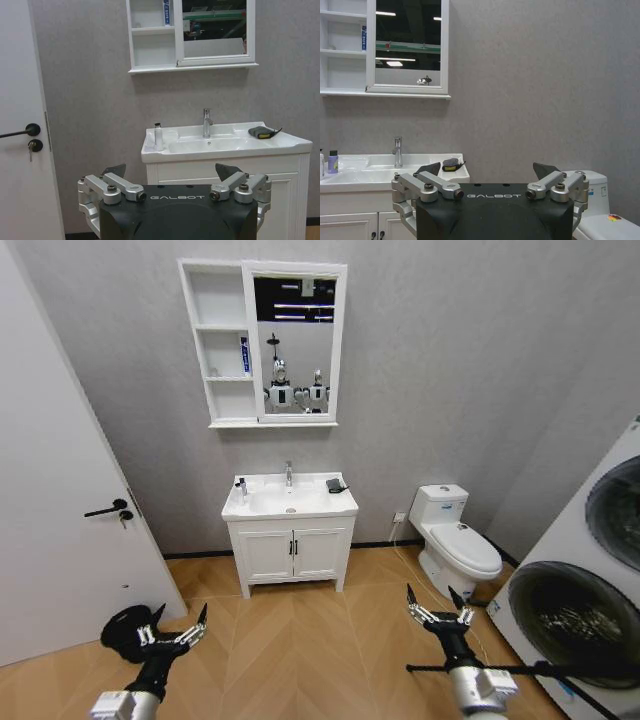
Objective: Move facial cleanser and shampoo from washbasin to cabinet, then wipe washbasin with towel.
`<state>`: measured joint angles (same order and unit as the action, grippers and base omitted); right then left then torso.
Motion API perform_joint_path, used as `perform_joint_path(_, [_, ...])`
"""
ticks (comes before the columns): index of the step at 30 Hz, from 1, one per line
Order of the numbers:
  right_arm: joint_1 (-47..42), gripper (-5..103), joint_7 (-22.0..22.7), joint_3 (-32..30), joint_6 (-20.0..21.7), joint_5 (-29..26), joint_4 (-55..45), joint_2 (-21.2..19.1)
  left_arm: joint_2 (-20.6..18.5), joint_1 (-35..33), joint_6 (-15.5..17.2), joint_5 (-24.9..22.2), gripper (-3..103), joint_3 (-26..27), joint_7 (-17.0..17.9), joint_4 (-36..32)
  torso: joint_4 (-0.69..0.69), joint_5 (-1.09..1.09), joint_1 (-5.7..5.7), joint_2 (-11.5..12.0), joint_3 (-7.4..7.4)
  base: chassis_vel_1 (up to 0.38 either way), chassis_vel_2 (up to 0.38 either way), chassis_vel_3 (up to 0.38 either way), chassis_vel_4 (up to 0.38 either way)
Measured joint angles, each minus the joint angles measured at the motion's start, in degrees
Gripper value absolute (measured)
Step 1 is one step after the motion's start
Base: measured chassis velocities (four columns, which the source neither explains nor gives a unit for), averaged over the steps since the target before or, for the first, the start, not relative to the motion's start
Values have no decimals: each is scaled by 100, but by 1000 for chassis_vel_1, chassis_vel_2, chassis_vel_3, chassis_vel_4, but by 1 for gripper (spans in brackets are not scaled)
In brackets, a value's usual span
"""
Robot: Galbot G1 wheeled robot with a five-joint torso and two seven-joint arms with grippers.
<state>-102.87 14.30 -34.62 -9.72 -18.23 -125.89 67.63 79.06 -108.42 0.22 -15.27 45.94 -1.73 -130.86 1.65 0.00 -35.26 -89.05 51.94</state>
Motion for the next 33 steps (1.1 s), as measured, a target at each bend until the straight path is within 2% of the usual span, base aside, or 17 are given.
perform_joint_path(20, [-47,100,-36,73,-227,109,74,148,70,-39,-5,71,98,-122,0,-6,1,0,2,-1,-1,-28,19,23,-28])
perform_joint_path(21, [-42,100,-39,82,-228,118,80,161,70,-34,-5,64,101,-115,0,-5,0,1,1,-1,0,-124,154,162,-138])
perform_joint_path(22, [-39,100,-43,91,-229,131,88,175,64,-29,-5,55,98,-100,0,-2,0,0,1,-1,0,-167,154,206,-183])
perform_joint_path(33, [-27,100,-54,132,-253,175,135,197,33,16,-5,20,97,-76,-1,67,0,2,0,0,0,-221,222,239,-233])
